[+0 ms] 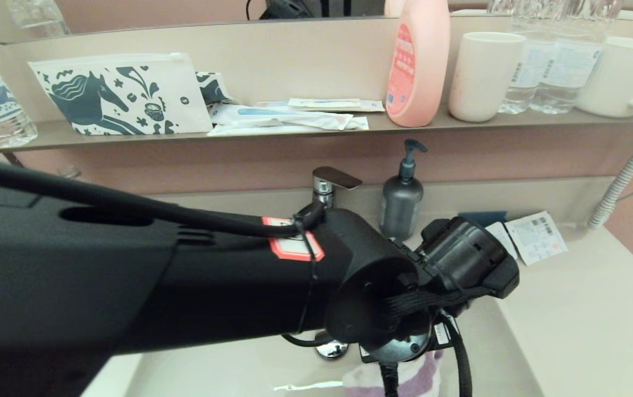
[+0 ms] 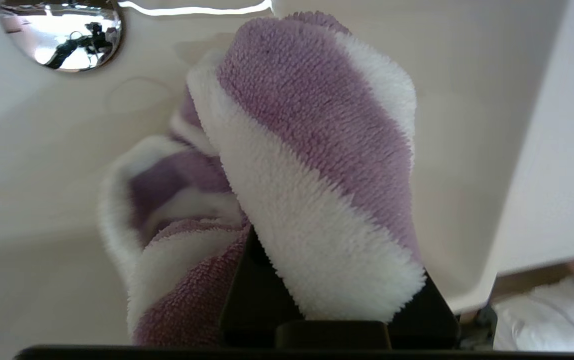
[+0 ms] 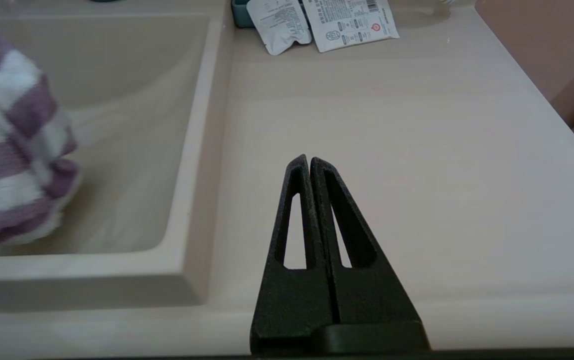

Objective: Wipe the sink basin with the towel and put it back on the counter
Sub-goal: Wipe the sink

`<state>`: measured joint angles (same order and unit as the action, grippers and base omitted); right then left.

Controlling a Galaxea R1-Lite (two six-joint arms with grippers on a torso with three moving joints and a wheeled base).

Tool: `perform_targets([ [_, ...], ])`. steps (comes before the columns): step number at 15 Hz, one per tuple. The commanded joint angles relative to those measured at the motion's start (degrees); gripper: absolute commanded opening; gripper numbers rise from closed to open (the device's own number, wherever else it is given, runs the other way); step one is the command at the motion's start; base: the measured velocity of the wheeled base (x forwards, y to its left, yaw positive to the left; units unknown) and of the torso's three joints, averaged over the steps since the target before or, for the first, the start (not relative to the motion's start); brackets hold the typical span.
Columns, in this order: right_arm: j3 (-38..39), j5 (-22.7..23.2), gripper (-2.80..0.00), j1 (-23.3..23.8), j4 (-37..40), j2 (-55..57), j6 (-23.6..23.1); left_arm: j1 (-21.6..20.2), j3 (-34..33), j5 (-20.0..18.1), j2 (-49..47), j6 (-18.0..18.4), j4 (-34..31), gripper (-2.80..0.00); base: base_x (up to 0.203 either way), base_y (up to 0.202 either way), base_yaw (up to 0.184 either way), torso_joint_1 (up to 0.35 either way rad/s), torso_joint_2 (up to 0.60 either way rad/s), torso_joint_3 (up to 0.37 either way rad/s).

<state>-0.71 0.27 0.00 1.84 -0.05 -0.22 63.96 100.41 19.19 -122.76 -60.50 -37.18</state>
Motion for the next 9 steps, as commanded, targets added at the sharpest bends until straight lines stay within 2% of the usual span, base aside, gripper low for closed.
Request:
perform_targets([
  [1, 0.0, 0.1, -2.8, 0.0, 0.0, 0.0, 0.0, 0.7, 7.3, 1.3, -8.1, -2.3, -4.2, -2.8, 0.0, 0.0, 0.0, 0.0, 0.0, 0.0],
  [6, 0.0, 0.0, -2.8, 0.0, 0.0, 0.0, 0.0, 3.0, 7.9, 2.8, -13.7, -5.2, -6.3, -2.8, 0.0, 0.0, 0.0, 0.0, 0.0, 0.0],
  [9, 0.0, 0.0, -2.8, 0.0, 0.0, 0.0, 0.0, 3.5, 7.6, 3.3, -15.9, -5.3, -6.4, -2.8, 0.0, 0.0, 0.0, 0.0, 0.0, 0.0],
])
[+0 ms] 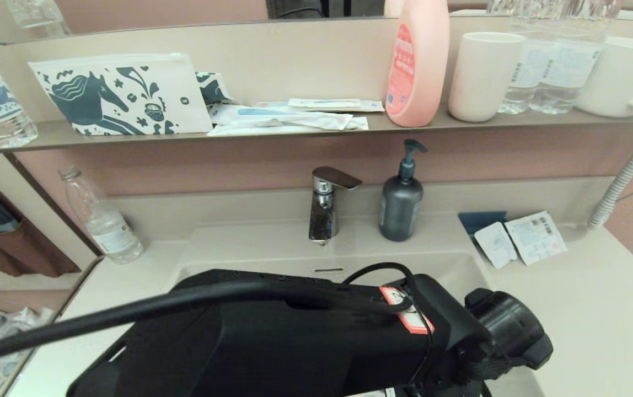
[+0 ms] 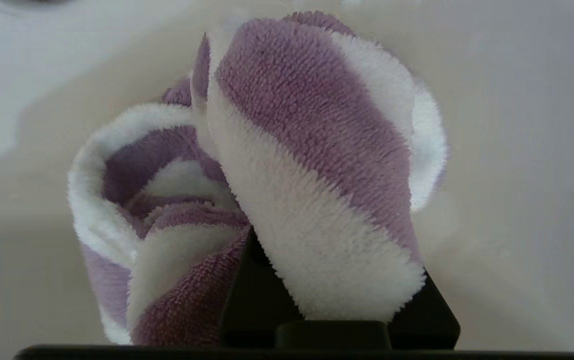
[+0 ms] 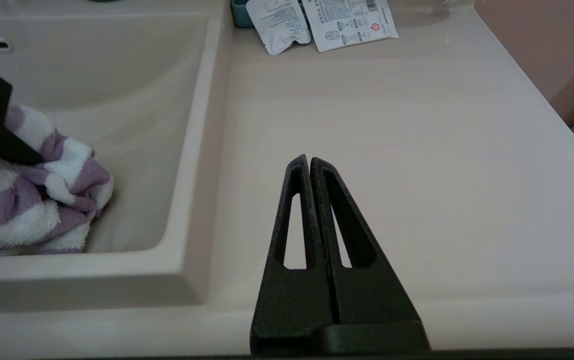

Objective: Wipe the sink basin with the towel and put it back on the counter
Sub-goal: Wipe the sink

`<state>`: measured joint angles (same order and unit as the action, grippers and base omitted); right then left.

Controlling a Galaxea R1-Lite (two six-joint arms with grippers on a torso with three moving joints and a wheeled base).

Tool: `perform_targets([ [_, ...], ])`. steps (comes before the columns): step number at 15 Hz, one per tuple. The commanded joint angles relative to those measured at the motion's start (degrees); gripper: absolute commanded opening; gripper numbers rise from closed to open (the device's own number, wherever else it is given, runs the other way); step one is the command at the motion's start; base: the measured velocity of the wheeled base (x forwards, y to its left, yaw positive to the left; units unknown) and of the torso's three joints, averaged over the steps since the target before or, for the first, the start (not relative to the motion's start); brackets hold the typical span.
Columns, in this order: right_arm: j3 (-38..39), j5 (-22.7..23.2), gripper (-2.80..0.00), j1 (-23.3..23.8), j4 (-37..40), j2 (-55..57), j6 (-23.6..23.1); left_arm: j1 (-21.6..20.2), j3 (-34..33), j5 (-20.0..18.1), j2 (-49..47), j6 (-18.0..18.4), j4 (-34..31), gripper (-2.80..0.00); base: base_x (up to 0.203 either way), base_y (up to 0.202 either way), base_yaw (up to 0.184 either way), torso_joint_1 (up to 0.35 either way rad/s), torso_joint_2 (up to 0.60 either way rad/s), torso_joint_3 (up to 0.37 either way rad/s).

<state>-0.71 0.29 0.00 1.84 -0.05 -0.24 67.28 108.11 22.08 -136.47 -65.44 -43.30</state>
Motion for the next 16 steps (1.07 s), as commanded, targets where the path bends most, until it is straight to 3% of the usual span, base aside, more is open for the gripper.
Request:
perform_targets([
  [1, 0.0, 0.0, -2.8, 0.0, 0.0, 0.0, 0.0, 0.2, -0.1, 0.7, -2.8, -0.3, -0.3, -2.8, 0.0, 0.0, 0.0, 0.0, 0.0, 0.0],
  [8, 0.0, 0.0, -2.8, 0.0, 0.0, 0.0, 0.0, 0.1, -4.0, 0.1, -3.9, -0.1, -3.1, -2.8, 0.0, 0.0, 0.0, 0.0, 0.0, 0.0],
  [11, 0.0, 0.0, -2.8, 0.0, 0.0, 0.0, 0.0, -0.3, -9.8, -2.4, -1.7, -0.1, -3.4, -2.8, 0.0, 0.0, 0.0, 0.0, 0.0, 0.0],
  [16, 0.0, 0.1, -2.8, 0.0, 0.0, 0.0, 0.0, -5.1, -20.3, -3.8, 3.9, 2.7, -2.0, -2.8, 0.0, 0.0, 0.0, 0.0, 0.0, 0.0],
])
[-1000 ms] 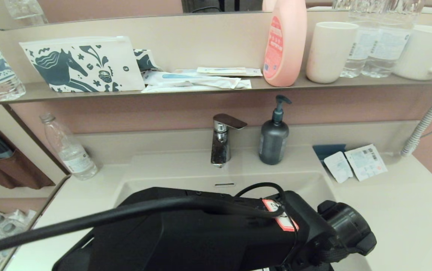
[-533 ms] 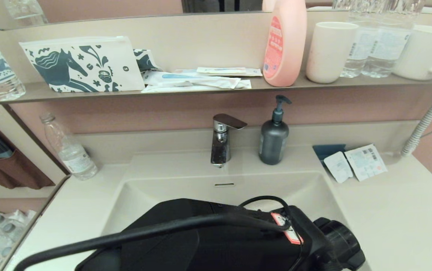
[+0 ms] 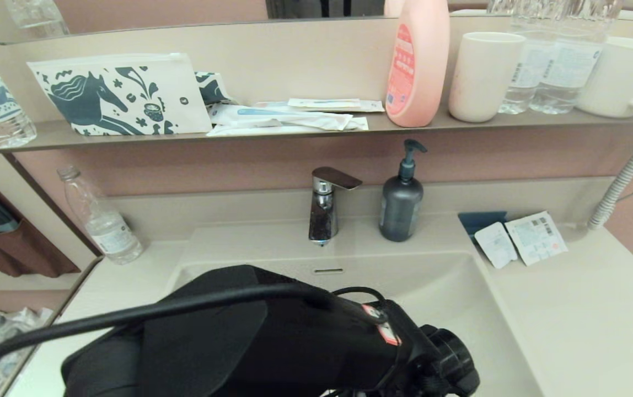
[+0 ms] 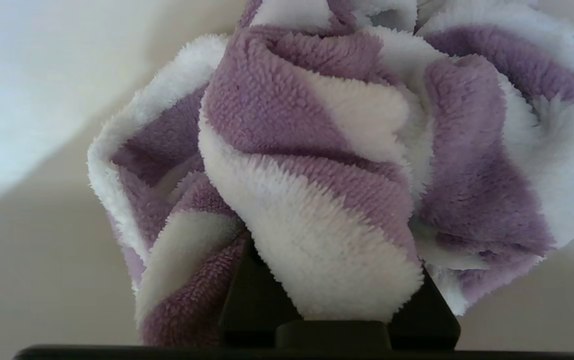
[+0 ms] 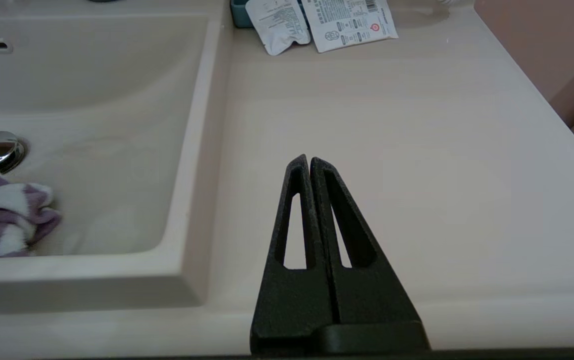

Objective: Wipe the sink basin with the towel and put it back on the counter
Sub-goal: Wipe the sink

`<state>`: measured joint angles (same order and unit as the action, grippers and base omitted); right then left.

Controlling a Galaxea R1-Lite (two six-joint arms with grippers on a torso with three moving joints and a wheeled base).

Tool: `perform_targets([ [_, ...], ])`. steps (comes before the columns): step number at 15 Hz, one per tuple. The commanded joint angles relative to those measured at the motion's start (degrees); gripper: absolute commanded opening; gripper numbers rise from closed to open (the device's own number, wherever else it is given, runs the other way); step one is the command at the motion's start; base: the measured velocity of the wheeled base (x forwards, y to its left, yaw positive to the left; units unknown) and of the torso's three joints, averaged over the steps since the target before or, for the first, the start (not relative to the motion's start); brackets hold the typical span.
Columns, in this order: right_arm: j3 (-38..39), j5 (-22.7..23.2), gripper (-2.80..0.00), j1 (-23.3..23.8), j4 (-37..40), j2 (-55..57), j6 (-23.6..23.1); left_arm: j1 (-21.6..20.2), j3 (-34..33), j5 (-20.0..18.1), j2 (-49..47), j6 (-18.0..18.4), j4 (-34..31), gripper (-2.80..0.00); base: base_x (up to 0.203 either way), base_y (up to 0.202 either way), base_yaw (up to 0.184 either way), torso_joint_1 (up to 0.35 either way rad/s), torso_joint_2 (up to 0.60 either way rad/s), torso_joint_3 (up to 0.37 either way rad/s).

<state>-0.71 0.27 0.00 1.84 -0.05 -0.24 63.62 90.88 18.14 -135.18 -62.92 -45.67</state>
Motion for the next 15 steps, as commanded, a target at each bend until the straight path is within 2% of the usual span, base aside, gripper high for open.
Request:
perform_targets([
  [1, 0.0, 0.0, -2.8, 0.0, 0.0, 0.0, 0.0, -2.3, -5.5, 0.1, 3.7, 1.3, 1.5, -2.8, 0.0, 0.0, 0.0, 0.0, 0.0, 0.0],
  [4, 0.0, 0.0, -2.8, 0.0, 0.0, 0.0, 0.0, -5.3, -16.6, 0.0, 7.3, 6.4, 9.4, -2.8, 0.0, 0.0, 0.0, 0.0, 0.0, 0.0],
  [8, 0.0, 0.1, -2.8, 0.0, 0.0, 0.0, 0.0, -10.1, -30.5, 0.0, 13.7, 15.6, 20.8, -2.8, 0.0, 0.0, 0.0, 0.0, 0.0, 0.0],
  [15, 0.0, 0.1, -2.8, 0.0, 0.0, 0.0, 0.0, -23.6, -38.3, 0.0, 19.3, 31.0, 27.1, -2.8, 0.0, 0.0, 0.0, 0.0, 0.0, 0.0],
])
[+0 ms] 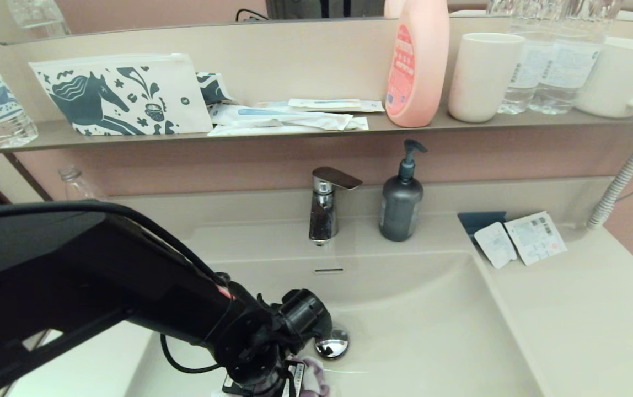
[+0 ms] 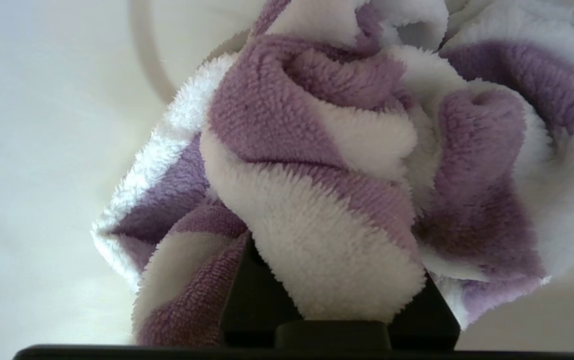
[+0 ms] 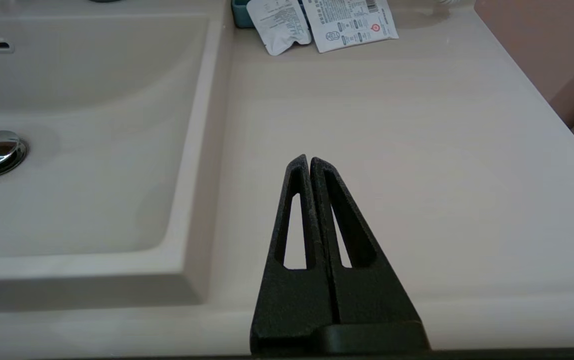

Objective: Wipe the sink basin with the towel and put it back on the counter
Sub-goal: Wipe the sink

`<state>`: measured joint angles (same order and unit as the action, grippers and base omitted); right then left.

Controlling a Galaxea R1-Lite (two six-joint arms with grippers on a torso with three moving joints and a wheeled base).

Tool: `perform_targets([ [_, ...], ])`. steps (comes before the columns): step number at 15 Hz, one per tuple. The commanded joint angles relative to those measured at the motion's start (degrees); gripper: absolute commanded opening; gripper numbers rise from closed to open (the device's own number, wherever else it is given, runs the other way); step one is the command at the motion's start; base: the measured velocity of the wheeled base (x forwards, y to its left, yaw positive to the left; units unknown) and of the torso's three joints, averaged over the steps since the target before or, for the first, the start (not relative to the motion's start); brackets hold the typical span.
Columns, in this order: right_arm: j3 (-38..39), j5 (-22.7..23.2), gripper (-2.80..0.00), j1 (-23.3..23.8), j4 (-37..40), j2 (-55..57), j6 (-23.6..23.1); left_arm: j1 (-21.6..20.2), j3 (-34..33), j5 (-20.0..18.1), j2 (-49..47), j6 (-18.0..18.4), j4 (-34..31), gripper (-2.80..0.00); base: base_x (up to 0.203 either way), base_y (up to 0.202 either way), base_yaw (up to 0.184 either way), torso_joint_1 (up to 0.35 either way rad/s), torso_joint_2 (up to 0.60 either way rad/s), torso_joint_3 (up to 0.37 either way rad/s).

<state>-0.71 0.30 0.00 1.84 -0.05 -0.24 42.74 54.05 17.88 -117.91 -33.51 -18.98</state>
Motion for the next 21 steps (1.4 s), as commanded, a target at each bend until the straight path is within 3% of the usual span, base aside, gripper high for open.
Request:
perform_targets([
  [1, 0.0, 0.0, -2.8, 0.0, 0.0, 0.0, 0.0, -4.5, -2.2, 0.3, 2.4, 3.2, 1.6, -2.8, 0.0, 0.0, 0.0, 0.0, 0.0, 0.0],
  [4, 0.0, 0.0, -2.8, 0.0, 0.0, 0.0, 0.0, -10.5, -4.2, 0.6, 3.2, 10.3, 11.3, -2.8, 0.0, 0.0, 0.0, 0.0, 0.0, 0.0],
  [8, 0.0, 0.0, -2.8, 0.0, 0.0, 0.0, 0.0, -10.8, -4.6, 2.2, 1.2, 11.3, 23.1, -2.8, 0.0, 0.0, 0.0, 0.0, 0.0, 0.0],
  [11, 0.0, 0.1, -2.8, 0.0, 0.0, 0.0, 0.0, -8.3, -3.6, 4.9, -1.8, 7.6, 30.2, -2.8, 0.0, 0.0, 0.0, 0.0, 0.0, 0.0],
  [15, 0.0, 0.0, -2.8, 0.0, 0.0, 0.0, 0.0, -0.7, 4.6, 6.9, -7.6, 0.5, 28.7, -2.8, 0.0, 0.0, 0.0, 0.0, 0.0, 0.0],
  [21, 0.0, 0.0, -2.8, 0.0, 0.0, 0.0, 0.0, 5.2, 14.7, 10.1, -13.8, -4.0, 27.8, -2.8, 0.0, 0.0, 0.0, 0.0, 0.0, 0.0],
])
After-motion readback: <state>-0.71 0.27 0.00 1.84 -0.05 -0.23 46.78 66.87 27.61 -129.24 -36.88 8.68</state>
